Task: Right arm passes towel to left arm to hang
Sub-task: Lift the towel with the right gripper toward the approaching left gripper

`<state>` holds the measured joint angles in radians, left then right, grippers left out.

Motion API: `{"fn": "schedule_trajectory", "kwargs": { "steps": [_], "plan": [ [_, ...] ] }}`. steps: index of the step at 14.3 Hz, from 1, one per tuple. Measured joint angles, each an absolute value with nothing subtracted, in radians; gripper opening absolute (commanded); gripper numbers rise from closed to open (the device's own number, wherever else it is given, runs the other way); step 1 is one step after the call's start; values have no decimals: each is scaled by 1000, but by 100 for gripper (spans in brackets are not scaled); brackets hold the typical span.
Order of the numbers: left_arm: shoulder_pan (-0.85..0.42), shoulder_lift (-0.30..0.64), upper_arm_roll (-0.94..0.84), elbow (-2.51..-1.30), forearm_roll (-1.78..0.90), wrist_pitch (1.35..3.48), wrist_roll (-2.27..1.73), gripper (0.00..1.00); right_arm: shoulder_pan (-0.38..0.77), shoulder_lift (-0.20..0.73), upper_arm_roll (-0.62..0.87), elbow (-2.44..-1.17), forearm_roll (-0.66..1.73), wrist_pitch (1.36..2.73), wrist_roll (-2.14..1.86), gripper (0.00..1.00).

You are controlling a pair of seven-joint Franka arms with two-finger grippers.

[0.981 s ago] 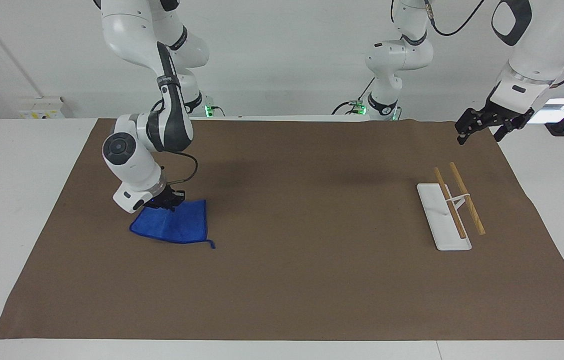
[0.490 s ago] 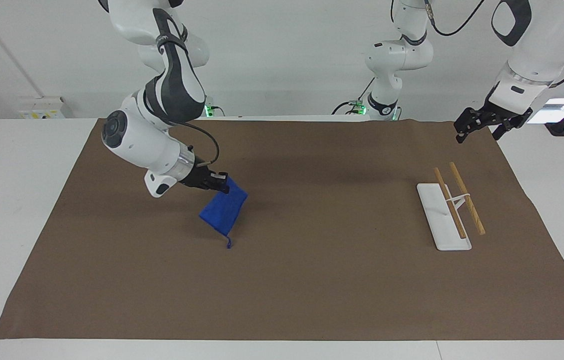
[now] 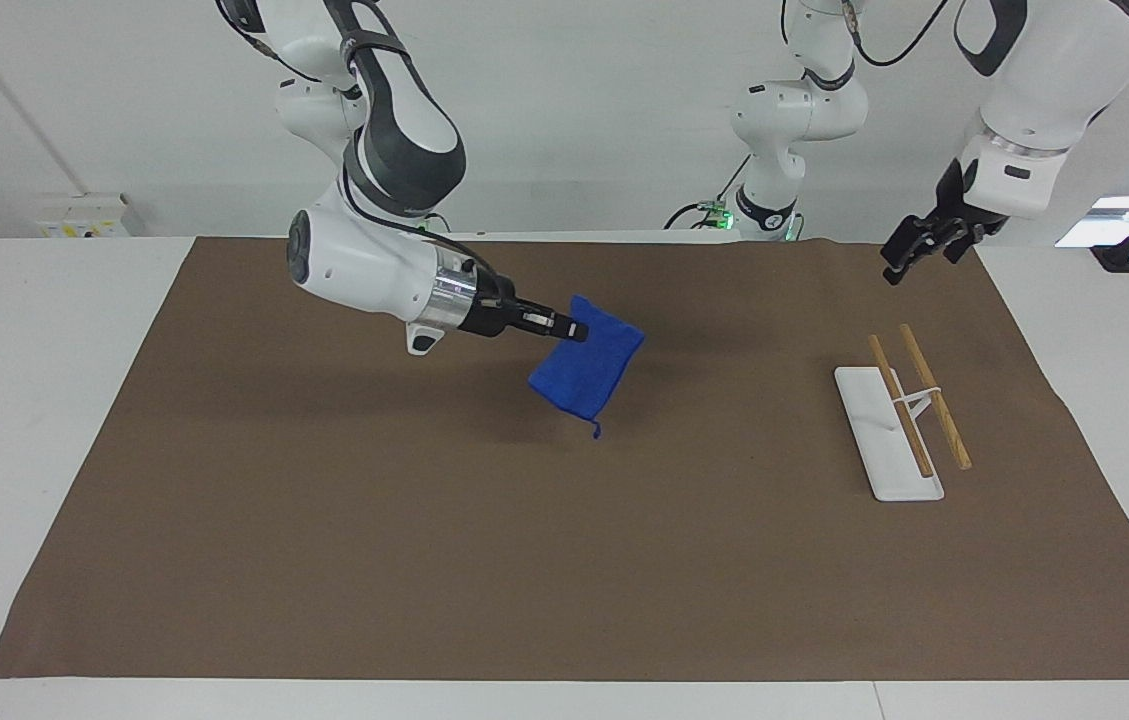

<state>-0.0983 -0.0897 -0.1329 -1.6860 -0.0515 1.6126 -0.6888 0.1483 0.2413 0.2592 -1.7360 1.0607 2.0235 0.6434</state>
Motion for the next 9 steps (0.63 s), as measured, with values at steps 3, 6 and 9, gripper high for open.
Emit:
{"fn": "schedule_trajectory", "kwargs": {
  "steps": [3,6,9],
  "plan": [
    [-209,-92,-140,-1741,-130,1737,-1100,99,195,241,260,-1736,1174,2092,731,0],
    [-289,-92,-143,-1799,-181,1836,-1362,97,214,241,260,-1736,1209,2100,758,0],
    [-322,-92,-143,-1849,-185,1908,-1445,94,230,242,260,-1736,1213,2108,776,0]
  ]
}}
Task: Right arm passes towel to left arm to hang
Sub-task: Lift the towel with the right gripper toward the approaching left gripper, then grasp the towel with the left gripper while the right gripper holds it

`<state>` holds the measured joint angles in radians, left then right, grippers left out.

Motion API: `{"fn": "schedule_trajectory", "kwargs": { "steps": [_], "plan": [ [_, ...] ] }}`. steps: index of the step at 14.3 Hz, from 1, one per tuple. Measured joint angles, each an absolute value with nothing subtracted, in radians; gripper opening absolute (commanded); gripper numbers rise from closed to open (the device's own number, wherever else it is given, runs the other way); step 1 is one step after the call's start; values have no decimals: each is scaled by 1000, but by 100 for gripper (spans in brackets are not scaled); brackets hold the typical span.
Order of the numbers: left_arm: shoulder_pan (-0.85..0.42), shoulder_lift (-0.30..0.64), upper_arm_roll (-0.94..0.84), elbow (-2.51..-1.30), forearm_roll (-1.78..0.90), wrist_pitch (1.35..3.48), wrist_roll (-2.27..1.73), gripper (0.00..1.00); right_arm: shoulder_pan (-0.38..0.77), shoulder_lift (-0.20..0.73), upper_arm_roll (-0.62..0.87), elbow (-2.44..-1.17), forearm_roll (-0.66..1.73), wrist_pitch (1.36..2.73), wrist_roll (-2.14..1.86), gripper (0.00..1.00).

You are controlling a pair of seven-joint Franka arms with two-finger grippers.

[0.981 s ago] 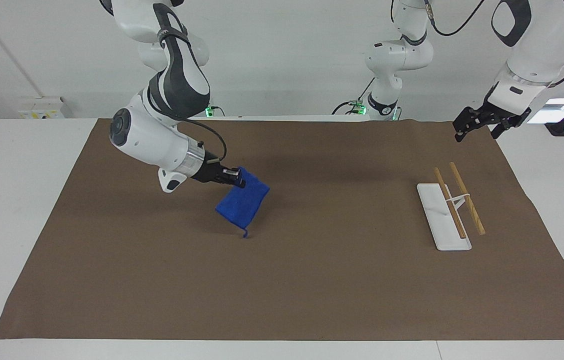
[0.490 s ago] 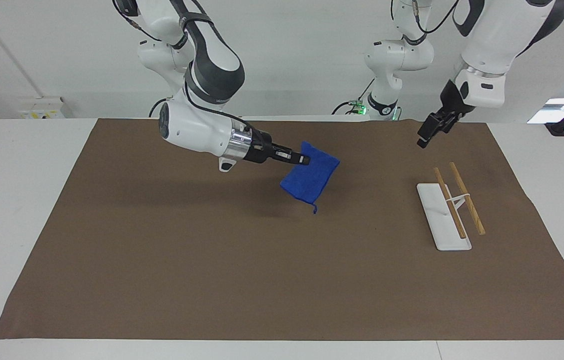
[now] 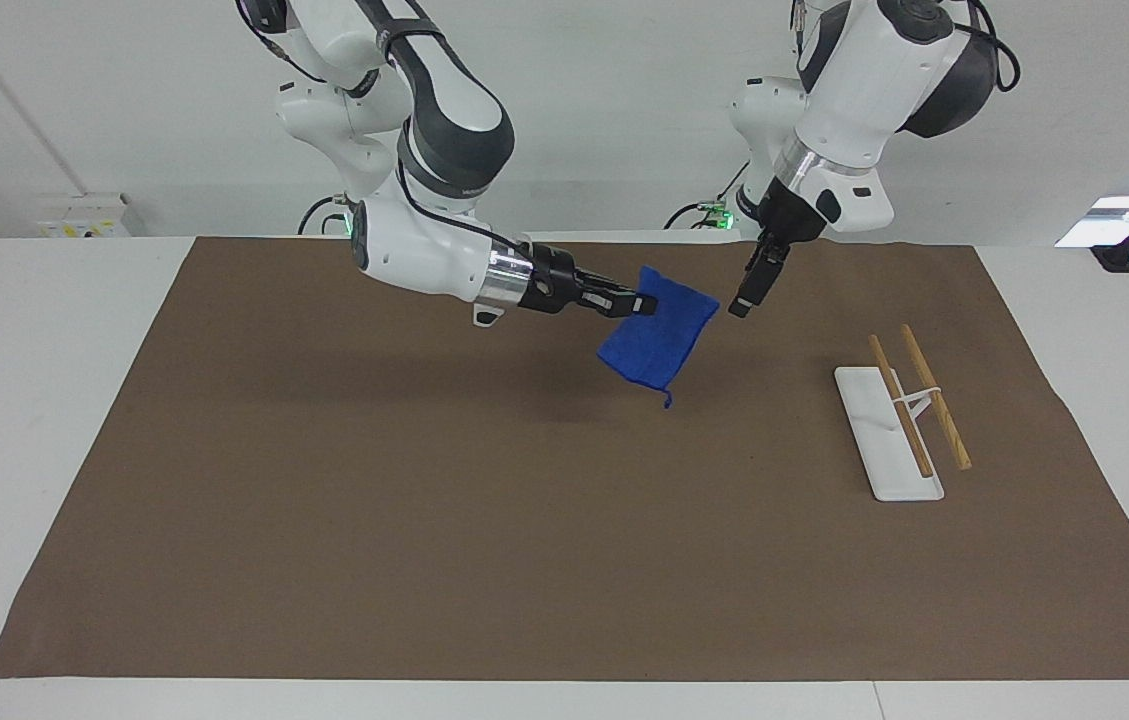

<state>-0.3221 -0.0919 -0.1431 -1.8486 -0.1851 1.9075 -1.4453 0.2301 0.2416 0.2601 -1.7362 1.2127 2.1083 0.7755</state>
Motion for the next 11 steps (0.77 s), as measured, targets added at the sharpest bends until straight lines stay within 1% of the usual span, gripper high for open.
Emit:
{"fn": "schedule_trajectory", "kwargs": {
  "steps": [4,5,6,7,9,11],
  "plan": [
    [-347,-93,-143,-1886,-187,1920,-1462,93,243,242,260,-1736,1213,2134,779,0],
    [-352,-93,-143,-1893,-187,1920,-1472,91,243,242,260,-1736,1213,2135,779,0],
    [-357,-93,-143,-1902,-188,1921,-1482,87,243,242,260,-1736,1213,2135,779,0],
    [-362,-94,-143,-1911,-188,1922,-1493,77,243,242,260,-1736,1213,2135,779,0],
    [-364,-95,-143,-1921,-188,1936,-1503,62,243,242,260,-1736,1213,2135,779,0],
    [-364,-96,-141,-1923,-188,1953,-1503,51,243,242,260,-1736,1213,2135,779,1]
  ]
}}
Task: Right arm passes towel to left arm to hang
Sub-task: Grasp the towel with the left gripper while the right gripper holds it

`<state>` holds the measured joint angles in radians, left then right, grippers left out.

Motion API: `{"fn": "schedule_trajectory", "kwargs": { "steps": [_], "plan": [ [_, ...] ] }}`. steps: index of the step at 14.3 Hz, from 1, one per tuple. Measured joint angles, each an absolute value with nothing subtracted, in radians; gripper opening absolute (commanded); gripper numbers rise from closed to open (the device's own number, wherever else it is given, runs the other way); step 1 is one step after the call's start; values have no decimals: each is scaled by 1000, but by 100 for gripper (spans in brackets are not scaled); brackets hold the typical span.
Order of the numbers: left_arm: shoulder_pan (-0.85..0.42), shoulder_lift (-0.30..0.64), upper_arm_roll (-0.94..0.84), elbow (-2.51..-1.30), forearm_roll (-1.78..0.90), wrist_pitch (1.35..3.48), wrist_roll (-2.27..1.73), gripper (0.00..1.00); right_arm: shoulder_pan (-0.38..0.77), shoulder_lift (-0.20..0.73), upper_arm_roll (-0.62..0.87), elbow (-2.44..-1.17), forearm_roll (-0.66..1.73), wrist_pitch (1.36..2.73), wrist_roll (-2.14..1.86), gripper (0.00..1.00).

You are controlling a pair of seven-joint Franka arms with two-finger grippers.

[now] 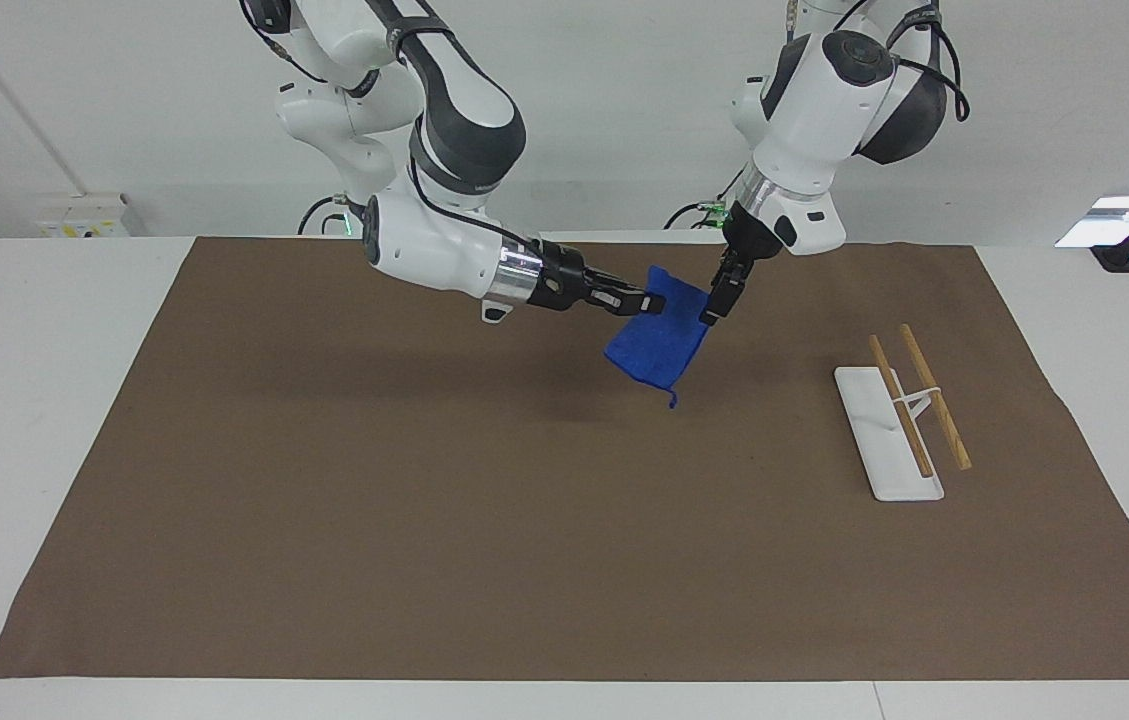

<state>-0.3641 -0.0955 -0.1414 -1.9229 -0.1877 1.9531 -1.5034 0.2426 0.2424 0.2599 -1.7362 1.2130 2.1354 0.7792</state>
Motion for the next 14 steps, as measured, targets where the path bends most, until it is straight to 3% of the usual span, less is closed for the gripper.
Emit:
{"fn": "schedule_trajectory", "kwargs": {
  "steps": [5,9,14],
  "plan": [
    [-364,-96,-141,-1924,-188,1964,-1503,31,253,243,260,-1736,1213,2135,779,1],
    [-364,-96,-141,-1925,-188,1964,-1503,8,255,243,260,-1736,1213,2135,779,1],
    [-364,-96,-140,-1925,-187,1964,-1489,6,255,243,260,-1736,1213,2136,779,1]
  ]
}}
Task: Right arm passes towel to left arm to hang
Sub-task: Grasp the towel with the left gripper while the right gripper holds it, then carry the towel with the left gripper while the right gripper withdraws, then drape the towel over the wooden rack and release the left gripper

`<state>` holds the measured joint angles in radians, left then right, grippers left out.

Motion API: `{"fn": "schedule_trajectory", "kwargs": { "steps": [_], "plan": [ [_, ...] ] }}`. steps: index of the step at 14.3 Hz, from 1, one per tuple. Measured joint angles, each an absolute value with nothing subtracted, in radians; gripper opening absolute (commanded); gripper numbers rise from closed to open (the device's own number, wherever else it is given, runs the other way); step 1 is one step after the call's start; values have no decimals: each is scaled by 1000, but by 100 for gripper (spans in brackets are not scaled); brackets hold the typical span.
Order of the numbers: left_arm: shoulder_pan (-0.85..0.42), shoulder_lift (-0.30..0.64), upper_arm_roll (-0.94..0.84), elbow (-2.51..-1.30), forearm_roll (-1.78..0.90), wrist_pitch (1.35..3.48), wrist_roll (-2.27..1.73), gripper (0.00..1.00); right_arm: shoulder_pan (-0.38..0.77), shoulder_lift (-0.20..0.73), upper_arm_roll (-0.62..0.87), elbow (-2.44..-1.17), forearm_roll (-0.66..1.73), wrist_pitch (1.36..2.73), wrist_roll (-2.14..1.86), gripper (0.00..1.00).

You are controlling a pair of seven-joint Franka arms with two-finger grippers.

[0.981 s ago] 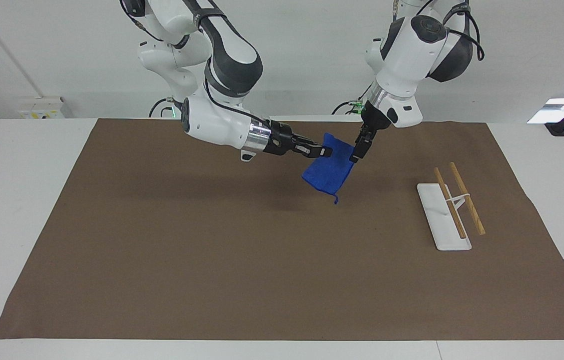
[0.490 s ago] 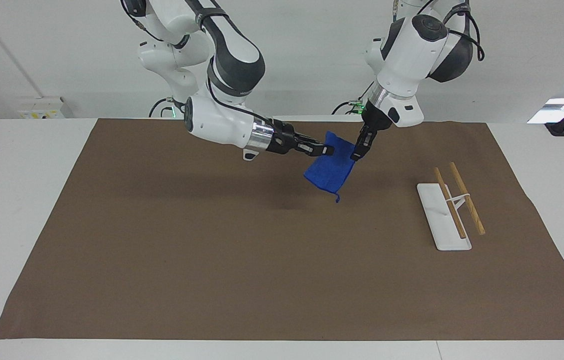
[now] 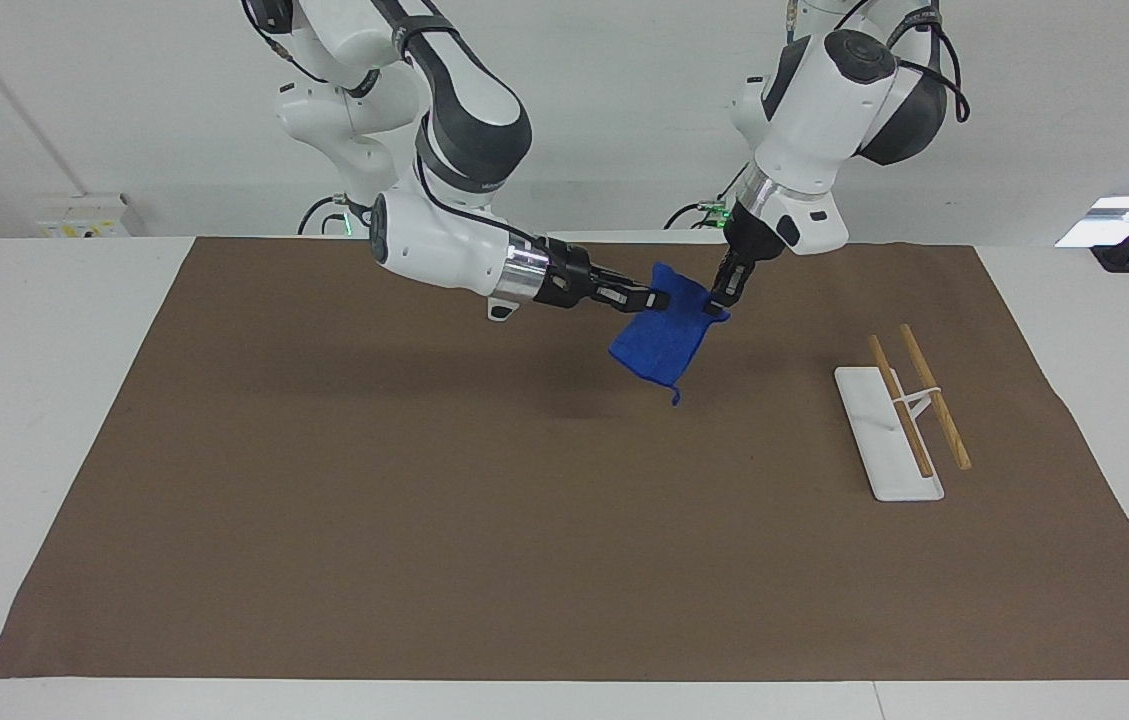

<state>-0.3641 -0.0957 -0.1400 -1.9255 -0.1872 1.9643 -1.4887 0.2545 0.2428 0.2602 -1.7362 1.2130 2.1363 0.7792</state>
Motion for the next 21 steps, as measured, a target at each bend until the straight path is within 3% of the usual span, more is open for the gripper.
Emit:
{"fn": "schedule_trajectory", "kwargs": {
  "steps": [3,4,6,10,14,21],
  "plan": [
    [-361,-96,-134,-1921,-158,1964,-1399,4,255,243,260,-1736,1213,2136,779,2],
    [-361,-96,-131,-1916,-143,1962,-1346,3,255,243,260,-1736,1213,2136,779,11],
    [-357,-95,-127,-1891,-135,1935,-1249,0,256,243,260,-1736,1213,2136,779,99],
    [-316,-88,-120,-1783,-91,1841,-1167,0,254,234,256,-1728,1125,2137,772,100],
    [-289,-71,-116,-1721,43,1798,-1094,0,207,154,251,-1720,727,2065,742,100],
    [-97,-59,-109,-1738,99,1780,-800,0,-111,33,237,-1713,161,1727,238,100]
  ]
}}
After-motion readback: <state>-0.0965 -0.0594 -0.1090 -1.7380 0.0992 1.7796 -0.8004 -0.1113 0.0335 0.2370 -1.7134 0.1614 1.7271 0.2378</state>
